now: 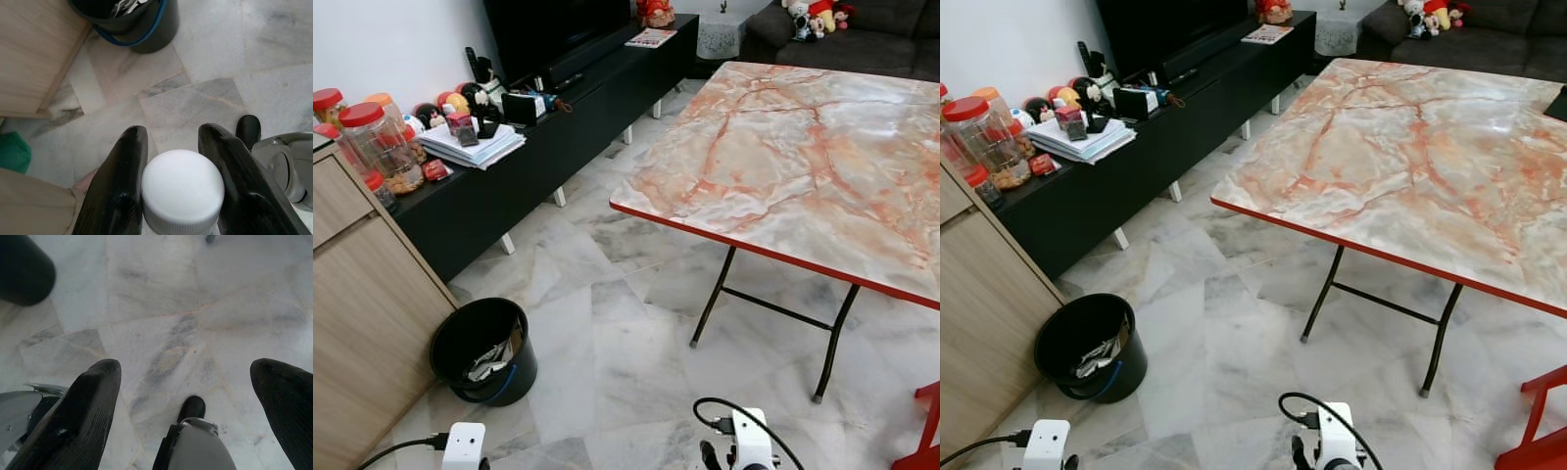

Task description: Picking trash to rubbish bin

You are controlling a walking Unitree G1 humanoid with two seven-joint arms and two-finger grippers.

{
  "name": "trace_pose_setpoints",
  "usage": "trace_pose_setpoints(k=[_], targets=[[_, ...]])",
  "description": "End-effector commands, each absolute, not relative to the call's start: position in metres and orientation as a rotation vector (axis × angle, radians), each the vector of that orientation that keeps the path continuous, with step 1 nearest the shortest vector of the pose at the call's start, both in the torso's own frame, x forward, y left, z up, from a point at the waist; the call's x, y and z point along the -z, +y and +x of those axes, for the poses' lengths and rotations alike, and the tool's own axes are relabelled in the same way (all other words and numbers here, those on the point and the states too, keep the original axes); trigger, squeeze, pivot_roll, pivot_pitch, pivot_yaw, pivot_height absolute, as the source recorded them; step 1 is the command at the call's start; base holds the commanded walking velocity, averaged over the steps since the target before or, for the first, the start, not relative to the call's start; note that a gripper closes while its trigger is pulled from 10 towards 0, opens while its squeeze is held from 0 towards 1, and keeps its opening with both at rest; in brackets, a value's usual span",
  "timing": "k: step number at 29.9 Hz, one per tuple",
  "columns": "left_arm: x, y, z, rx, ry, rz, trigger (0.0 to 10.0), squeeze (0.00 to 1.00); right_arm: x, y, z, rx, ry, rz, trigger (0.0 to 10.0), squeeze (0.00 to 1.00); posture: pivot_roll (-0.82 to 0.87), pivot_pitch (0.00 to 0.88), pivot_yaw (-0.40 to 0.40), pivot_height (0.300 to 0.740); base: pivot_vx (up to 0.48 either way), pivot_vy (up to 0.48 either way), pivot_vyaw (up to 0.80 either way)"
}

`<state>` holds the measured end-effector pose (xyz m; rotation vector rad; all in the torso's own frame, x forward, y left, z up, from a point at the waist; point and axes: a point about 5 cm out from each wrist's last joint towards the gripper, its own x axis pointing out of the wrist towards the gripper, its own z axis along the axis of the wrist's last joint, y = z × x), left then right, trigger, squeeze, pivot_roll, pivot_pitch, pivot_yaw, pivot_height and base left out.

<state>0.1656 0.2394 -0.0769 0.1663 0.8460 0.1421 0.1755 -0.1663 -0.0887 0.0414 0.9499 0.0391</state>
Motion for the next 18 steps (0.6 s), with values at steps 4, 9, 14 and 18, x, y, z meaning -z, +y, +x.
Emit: trace_pose_setpoints(k=[4, 9, 14, 18], targets=[[0.0776, 0.2405, 0.1634, -0.135, 0.855, 0.181, 10.0, 0.0, 0.0872, -0.163, 0.1793, -0.052, 0.944, 0.035, 10.0, 0.0, 0.03, 0.029, 0.07, 0.74, 0.0, 0.0, 0.8], [0.0777, 0.2396, 0.1637, -0.136, 0.854, 0.18, 10.0, 0.0, 0.0872, -0.163, 0.1794, -0.052, 0.945, 0.03, 10.0, 0.0, 0.04, 0.031, 0.069, 0.74, 0.0, 0.0, 0.8], [0.0776, 0.2395, 0.1639, -0.136, 0.852, 0.18, 10.0, 0.0, 0.0875, -0.162, 0.1789, -0.055, 0.947, 0.031, 10.0, 0.0, 0.04, 0.039, 0.068, 0.74, 0.0, 0.0, 0.8], [0.0778, 0.2397, 0.1632, -0.137, 0.854, 0.181, 10.0, 0.0, 0.0879, -0.1611, 0.1781, -0.059, 0.948, 0.031, 10.0, 0.0, 0.04, 0.041, 0.067, 0.74, 0.0, 0.0, 0.8]])
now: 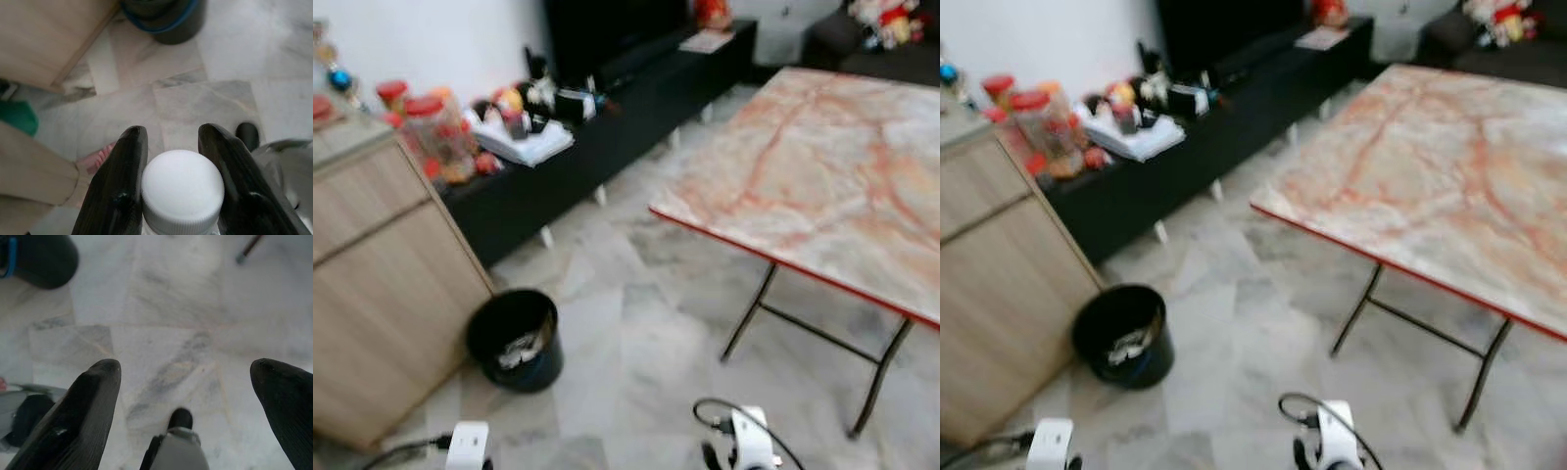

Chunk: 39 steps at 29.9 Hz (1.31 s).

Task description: Picking trash to rubbish bin

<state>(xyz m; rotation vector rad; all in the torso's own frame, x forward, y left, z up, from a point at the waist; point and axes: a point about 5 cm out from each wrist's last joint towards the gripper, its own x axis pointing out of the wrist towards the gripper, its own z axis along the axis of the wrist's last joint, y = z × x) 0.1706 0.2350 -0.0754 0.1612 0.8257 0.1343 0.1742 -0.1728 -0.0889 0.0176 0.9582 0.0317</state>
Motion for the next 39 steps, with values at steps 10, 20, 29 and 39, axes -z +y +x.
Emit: trace_pose_setpoints(k=[10, 20, 29, 39], targets=[[0.08, 0.2387, 0.1608, -0.135, 0.881, 0.193, 10.0, 0.0, 0.0862, -0.16, 0.1813, -0.055, 0.931, 0.069, 10.0, 0.0, 0.04, 0.042, 0.064, 0.74, 0.027, 0.0, 0.16], [0.0801, 0.2391, 0.1604, -0.145, 0.885, 0.193, 10.0, 0.0, 0.0862, -0.1594, 0.1816, -0.078, 0.936, 0.035, 10.0, 0.0, 0.04, 0.039, 0.059, 0.74, 0.297, 0.0, 0.04], [0.0803, 0.2386, 0.1608, -0.151, 0.886, 0.194, 10.0, 0.0, 0.086, -0.1596, 0.1821, -0.071, 0.936, 0.05, 10.0, 0.0, 0.04, 0.037, 0.058, 0.74, 0.349, 0.0, 0.25], [0.0804, 0.2391, 0.1601, -0.154, 0.888, 0.195, 10.0, 0.0, 0.0859, -0.1596, 0.1822, -0.071, 0.934, 0.043, 10.0, 0.0, 0.05, 0.037, 0.061, 0.74, 0.354, 0.0, 0.0]])
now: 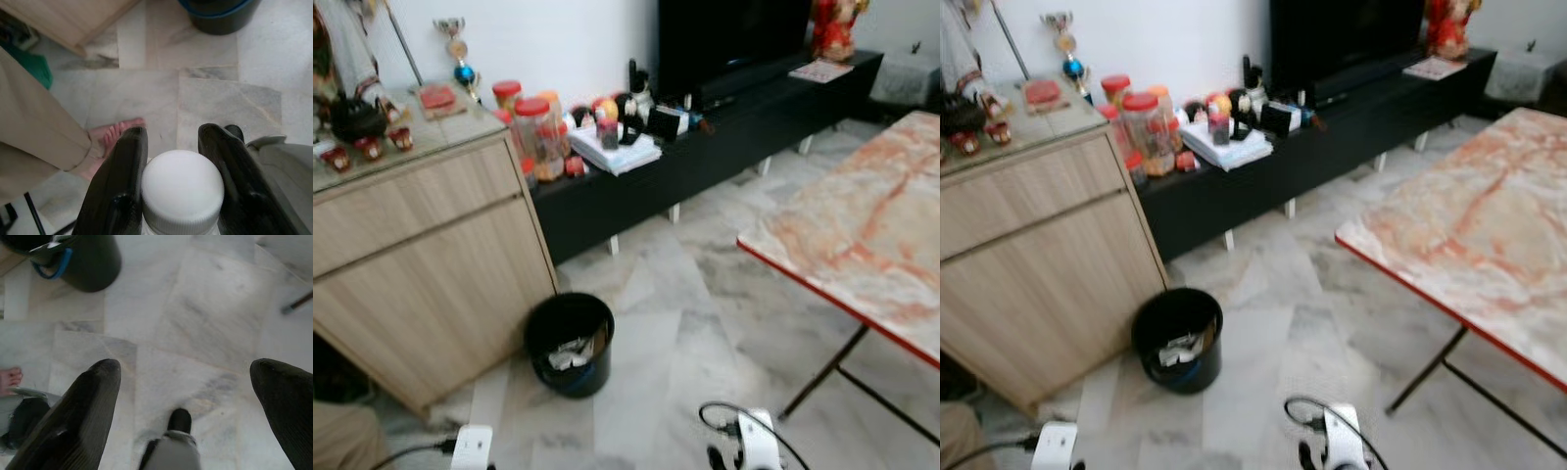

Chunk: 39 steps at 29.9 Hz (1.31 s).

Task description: Picking trash to rubbish bin

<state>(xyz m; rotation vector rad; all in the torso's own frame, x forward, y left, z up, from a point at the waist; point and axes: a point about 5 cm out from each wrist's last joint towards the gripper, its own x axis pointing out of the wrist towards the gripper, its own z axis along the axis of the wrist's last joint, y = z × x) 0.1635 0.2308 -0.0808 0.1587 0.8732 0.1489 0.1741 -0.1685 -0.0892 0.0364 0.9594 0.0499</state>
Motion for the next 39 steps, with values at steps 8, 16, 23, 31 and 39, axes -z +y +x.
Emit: trace_pose_setpoints(k=[8, 16, 23, 31, 39], targets=[[0.0805, 0.2404, 0.159, -0.157, 0.888, 0.197, 10.0, 0.0, 0.0865, -0.1596, 0.1809, -0.075, 0.938, 0.035, 10.0, 0.0, 0.05, 0.022, 0.063, 0.74, 0.356, 0.0, 0.18], [0.0802, 0.24, 0.1604, -0.149, 0.89, 0.2, 10.0, 0.0, 0.0858, -0.1601, 0.1824, -0.068, 0.934, 0.042, 10.0, 0.0, 0.05, 0.005, 0.069, 0.74, 0.355, 0.0, 0.0], [0.0794, 0.2406, 0.1621, -0.14, 0.889, 0.208, 10.0, 0.0, 0.086, -0.1576, 0.1821, -0.083, 0.931, 0.03, 10.0, 0.0, 0.04, 0.0, 0.076, 0.74, 0.354, 0.0, 0.0], [0.0796, 0.2409, 0.1614, -0.131, 0.893, 0.212, 10.0, 0.0, 0.0882, -0.1572, 0.1777, -0.076, 0.948, 0.037, 10.0, 0.0, 0.04, 0.0, 0.08, 0.74, 0.347, 0.0, 0.43], [0.0797, 0.2409, 0.1612, -0.129, 0.894, 0.215, 10.0, 0.0, 0.0886, -0.1575, 0.1765, -0.086, 0.948, 0.019, 10.0, 0.0, 0.05, 0.0, 0.079, 0.74, 0.341, 0.0, 0.3]])
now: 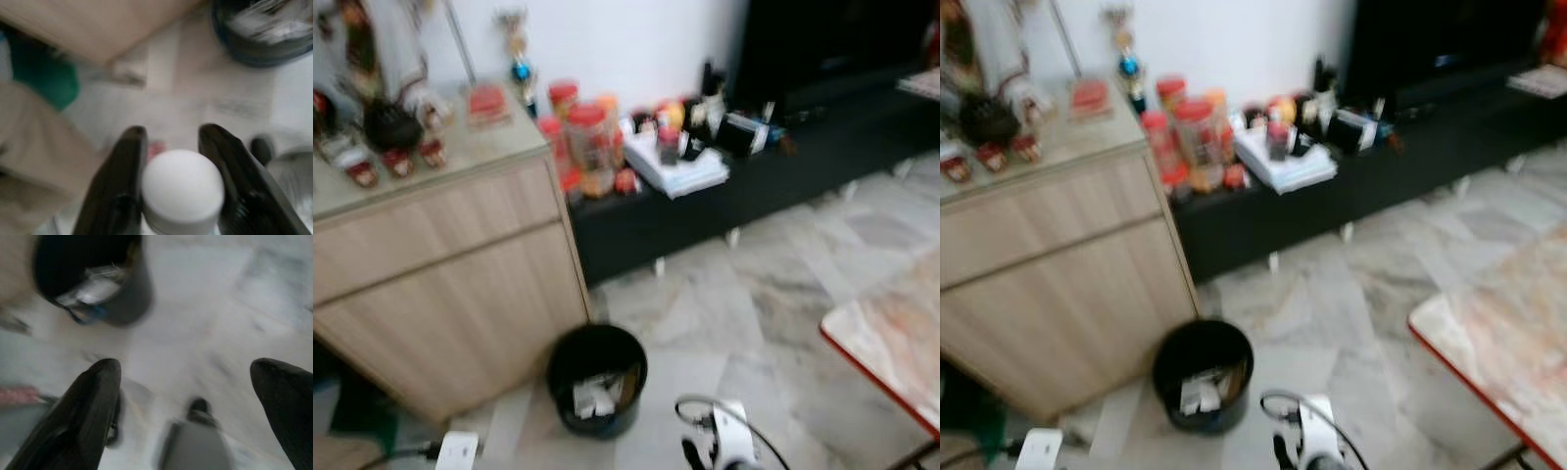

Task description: Picking trash to rubbish bin

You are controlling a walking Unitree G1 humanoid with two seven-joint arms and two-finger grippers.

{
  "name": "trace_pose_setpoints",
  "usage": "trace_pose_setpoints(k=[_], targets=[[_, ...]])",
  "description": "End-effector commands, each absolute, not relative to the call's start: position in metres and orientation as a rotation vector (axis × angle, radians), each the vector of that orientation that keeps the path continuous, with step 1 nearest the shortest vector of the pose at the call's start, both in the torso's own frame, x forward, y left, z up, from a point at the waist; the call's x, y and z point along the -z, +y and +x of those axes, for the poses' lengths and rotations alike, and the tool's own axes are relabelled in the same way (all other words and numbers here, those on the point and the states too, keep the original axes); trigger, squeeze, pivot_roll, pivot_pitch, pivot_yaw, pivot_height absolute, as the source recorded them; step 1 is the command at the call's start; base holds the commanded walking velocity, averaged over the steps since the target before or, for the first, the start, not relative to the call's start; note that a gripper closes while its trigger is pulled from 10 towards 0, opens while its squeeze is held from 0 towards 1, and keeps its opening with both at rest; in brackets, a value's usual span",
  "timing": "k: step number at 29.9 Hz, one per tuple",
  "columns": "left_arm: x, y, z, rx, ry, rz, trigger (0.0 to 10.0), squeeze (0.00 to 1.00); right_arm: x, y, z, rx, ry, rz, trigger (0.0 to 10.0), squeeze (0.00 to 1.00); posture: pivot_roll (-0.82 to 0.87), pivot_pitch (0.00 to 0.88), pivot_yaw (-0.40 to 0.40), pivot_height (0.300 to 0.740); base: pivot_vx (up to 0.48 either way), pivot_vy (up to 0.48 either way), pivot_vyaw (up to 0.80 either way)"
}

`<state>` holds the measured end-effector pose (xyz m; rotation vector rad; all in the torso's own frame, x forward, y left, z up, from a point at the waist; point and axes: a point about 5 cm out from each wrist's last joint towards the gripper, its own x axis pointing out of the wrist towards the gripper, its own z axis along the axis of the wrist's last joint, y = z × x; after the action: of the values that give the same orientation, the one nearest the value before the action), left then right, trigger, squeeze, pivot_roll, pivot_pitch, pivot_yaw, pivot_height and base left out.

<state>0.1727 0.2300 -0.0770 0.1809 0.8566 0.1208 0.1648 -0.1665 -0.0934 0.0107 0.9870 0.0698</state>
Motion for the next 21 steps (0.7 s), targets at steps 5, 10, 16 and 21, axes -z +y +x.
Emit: trace_pose_setpoints(k=[5, 10, 16, 21], targets=[[0.0793, 0.241, 0.1621, -0.131, 0.891, 0.213, 10.0, 0.0, 0.0877, -0.1578, 0.1782, -0.078, 0.941, 0.033, 10.0, 0.0, 0.04, 0.0, 0.078, 0.74, 0.341, 0.0, 0.48], [0.0791, 0.2409, 0.1625, -0.134, 0.89, 0.211, 10.0, 0.0, 0.0874, -0.1584, 0.1788, -0.084, 0.938, 0.019, 10.0, 0.0, 0.05, 0.005, 0.073, 0.74, 0.341, 0.0, 0.0], [0.0794, 0.2418, 0.1611, -0.14, 0.892, 0.208, 10.0, 0.0, 0.0874, -0.1578, 0.1789, -0.066, 0.936, 0.047, 10.0, 0.0, 0.05, 0.009, 0.071, 0.74, 0.34, 0.0, 0.49], [0.0796, 0.2424, 0.1606, -0.143, 0.894, 0.207, 10.0, 0.0, 0.0869, -0.1579, 0.1798, -0.07, 0.932, 0.041, 10.0, 0.0, 0.06, 0.011, 0.071, 0.74, 0.342, 0.0, 0.0]])
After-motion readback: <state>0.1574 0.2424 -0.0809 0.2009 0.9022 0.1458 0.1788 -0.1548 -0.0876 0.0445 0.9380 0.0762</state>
